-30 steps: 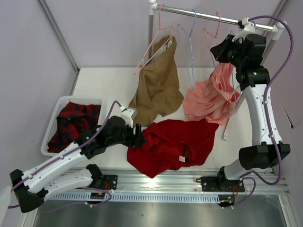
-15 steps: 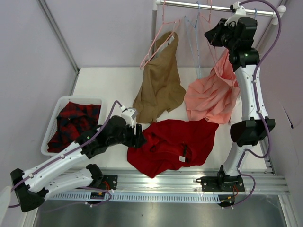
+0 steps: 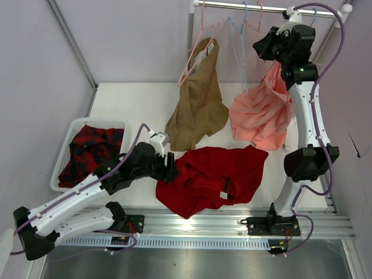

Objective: Place the skirt on the hanger

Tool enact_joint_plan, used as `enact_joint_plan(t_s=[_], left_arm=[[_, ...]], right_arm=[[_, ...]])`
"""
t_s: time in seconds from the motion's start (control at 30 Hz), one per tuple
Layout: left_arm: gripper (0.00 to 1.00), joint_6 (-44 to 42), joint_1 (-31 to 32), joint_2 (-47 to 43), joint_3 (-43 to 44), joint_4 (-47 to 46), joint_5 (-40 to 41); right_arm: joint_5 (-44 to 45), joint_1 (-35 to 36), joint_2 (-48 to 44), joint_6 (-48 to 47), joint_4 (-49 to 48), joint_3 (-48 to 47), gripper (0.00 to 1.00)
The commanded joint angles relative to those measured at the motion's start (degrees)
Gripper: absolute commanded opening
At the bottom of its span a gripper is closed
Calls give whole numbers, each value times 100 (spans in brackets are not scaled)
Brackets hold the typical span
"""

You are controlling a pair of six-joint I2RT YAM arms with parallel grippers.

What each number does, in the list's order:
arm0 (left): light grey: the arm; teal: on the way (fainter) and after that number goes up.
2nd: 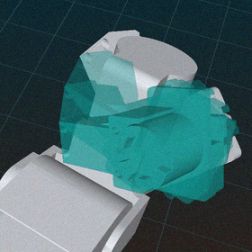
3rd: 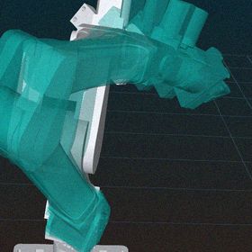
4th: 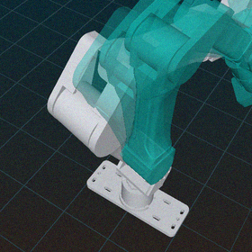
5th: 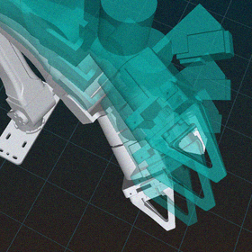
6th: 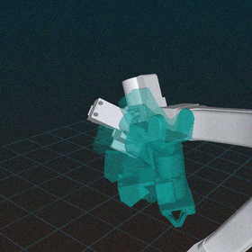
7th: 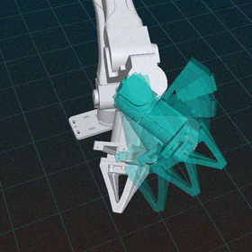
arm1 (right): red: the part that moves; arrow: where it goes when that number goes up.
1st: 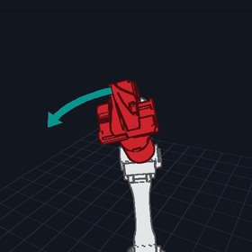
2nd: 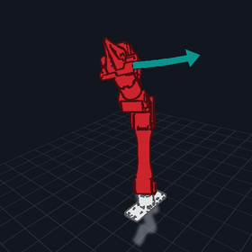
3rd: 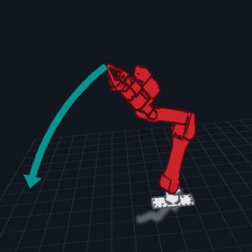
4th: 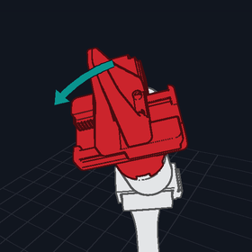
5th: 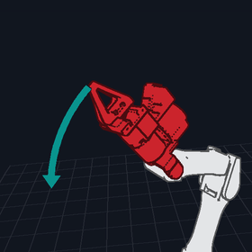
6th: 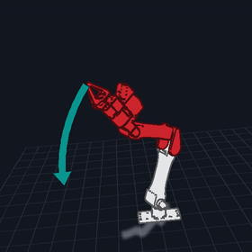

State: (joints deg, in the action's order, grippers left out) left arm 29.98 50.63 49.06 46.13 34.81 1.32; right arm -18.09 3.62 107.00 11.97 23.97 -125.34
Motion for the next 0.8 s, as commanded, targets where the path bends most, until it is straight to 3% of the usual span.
enact_joint_plan(t_s=[0.0,0.37,0.57,0.77], left_arm=[[68,-36,34,-10,160,-202,-18],[68,-62,34,7,133,-281,-79],[68,-80,34,25,168,-247,-88],[69,-115,34,-63,177,-272,-297]], right_arm=[[183,-106,-531,7,-384,-34,0],[358,-247,-1329,244,-401,544,0],[429,-256,-1866,482,-111,1449,0],[271,-256,-3087,649,-297,2959,0]])
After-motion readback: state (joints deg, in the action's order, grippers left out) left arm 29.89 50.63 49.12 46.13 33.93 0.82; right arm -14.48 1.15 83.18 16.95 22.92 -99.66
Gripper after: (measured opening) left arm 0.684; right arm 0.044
